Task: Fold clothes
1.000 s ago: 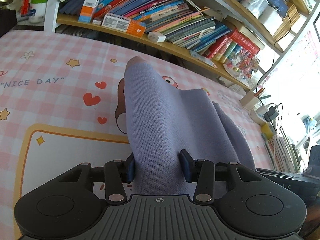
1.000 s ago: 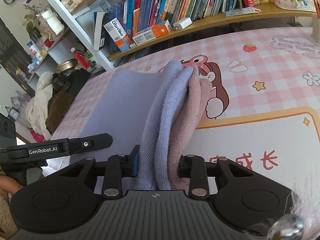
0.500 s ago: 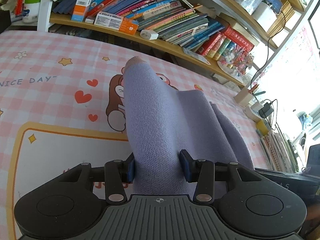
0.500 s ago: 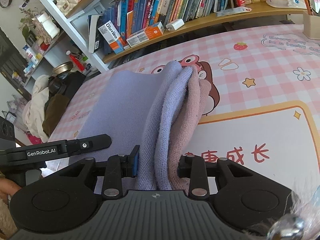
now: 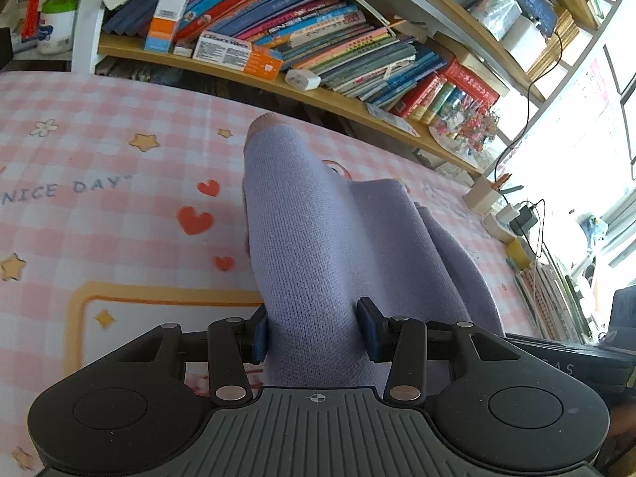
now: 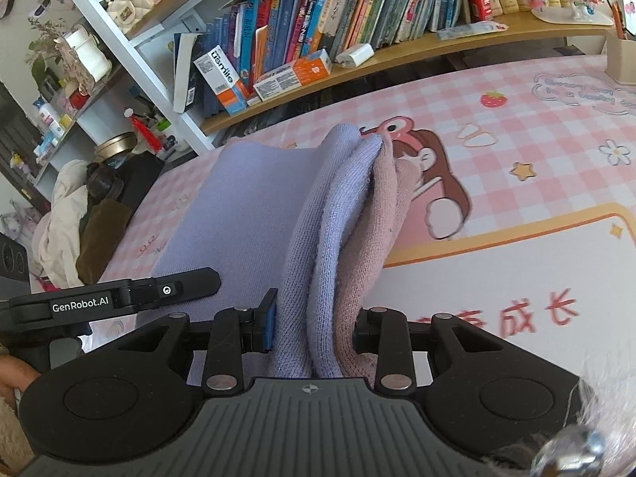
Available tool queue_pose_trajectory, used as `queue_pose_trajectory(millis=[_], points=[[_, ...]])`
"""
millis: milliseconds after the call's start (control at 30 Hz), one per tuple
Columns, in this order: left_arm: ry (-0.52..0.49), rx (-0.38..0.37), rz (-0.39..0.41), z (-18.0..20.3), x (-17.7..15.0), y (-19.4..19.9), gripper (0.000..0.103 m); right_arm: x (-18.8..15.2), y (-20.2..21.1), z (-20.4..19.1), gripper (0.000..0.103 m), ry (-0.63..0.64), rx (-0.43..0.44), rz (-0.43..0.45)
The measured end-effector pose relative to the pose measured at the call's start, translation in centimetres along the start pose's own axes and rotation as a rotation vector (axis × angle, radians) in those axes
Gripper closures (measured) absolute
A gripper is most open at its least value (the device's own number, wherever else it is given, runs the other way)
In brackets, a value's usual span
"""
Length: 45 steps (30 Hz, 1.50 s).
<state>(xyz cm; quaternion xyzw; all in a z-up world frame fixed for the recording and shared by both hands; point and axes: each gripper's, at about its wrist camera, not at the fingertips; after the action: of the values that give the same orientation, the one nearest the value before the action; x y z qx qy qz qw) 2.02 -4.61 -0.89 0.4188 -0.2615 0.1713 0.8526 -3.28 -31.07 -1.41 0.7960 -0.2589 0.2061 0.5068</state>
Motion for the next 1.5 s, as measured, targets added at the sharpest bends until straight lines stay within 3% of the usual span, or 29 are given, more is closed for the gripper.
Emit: queue_pose_trajectory(millis=[900, 1200, 1500], points=[[0.004, -0.083, -0.015, -12.9, 3.4, 6.0, 0.06, -1.8, -6.2, -12.8, 0.073, -0.012, -0.039, 0.042], [0.024, -0.141, 0.036, -15.8, 7.1, 5.3, 0.06, 1.9, -8.3, -14.9, 0.073, 0.025, -0.048, 0.081], [0.013, -0.137, 0.091, -18.3, 12.1, 2.8, 0.06, 7.5, -12.6, -15.5, 0.073, 0.123, -0.054, 0.105]])
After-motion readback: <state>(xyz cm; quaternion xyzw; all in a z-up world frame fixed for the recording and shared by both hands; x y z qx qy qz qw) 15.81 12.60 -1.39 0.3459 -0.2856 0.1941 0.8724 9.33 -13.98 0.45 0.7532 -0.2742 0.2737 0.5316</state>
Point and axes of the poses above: each gripper's, at about its wrist camera, not at the fingertips, and y roughly against the way its jaws point, z to its right, x to its top, and after that the axes turned 5 degrees about -x, right-handed
